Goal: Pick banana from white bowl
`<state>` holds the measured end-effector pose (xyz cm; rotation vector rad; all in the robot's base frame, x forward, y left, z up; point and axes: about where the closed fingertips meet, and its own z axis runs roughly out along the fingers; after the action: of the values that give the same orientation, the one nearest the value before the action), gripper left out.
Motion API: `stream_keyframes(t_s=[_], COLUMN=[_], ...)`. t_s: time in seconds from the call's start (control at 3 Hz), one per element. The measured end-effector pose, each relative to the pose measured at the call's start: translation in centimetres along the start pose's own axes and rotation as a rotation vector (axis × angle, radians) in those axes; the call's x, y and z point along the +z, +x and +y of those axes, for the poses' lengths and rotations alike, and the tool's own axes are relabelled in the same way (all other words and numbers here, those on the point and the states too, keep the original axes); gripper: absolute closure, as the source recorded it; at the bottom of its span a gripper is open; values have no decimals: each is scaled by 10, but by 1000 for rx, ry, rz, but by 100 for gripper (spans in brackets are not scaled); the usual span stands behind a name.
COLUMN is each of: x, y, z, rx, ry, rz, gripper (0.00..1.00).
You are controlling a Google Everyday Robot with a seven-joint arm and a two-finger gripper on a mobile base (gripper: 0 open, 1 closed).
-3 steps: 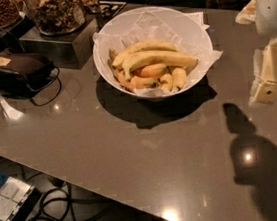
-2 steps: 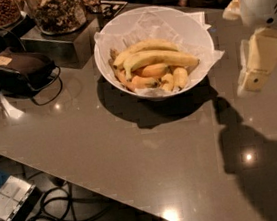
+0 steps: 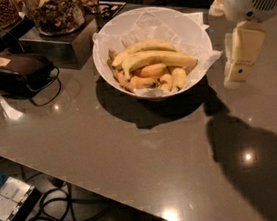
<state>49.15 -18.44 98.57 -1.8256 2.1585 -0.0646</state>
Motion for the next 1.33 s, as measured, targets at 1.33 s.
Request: stream_keyframes(t_s=[1.33], x=[11], y=[-58], z=[-61], rx=[-49], ry=[-29], rz=[-115], gripper=[18])
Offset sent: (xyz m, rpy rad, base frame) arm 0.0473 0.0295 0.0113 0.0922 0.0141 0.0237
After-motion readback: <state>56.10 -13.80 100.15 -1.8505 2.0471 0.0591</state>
